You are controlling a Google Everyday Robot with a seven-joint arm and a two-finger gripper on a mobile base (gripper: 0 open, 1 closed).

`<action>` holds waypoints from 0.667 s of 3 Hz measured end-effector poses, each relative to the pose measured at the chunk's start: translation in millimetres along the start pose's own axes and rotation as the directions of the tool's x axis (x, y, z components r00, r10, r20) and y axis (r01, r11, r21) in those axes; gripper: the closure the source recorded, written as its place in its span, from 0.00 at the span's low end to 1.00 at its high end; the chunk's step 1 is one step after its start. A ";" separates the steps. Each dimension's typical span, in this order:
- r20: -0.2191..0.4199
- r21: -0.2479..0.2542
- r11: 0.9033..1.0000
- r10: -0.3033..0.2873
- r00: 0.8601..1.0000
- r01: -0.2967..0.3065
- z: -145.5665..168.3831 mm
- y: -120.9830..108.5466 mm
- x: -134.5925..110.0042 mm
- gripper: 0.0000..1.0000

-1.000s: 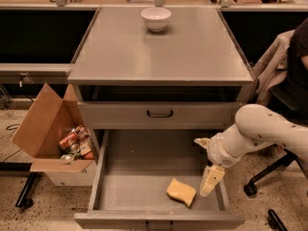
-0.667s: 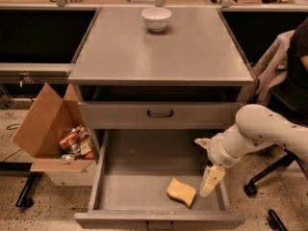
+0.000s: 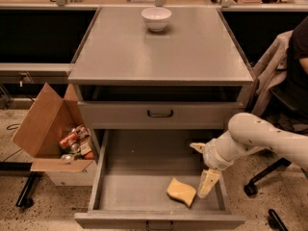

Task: Pick sponge from middle drawer and place on counter

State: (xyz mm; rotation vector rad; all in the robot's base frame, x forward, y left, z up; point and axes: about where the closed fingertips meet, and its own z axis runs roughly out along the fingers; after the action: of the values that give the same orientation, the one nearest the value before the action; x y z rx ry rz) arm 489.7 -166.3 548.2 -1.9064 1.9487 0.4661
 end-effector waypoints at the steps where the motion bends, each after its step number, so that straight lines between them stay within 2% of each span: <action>1: 0.025 -0.006 0.998 -0.055 0.998 0.055 23.6 -8.8 17.5 0.00; 2: 0.032 -0.002 0.996 -0.091 0.995 0.091 44.7 -13.6 34.6 0.00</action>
Offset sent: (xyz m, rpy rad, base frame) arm 0.0235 -0.0180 -0.0844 0.0333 -0.0763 0.1130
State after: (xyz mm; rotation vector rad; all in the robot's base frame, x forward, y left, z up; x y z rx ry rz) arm 504.4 -175.4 492.8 -1.9680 1.8331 0.4708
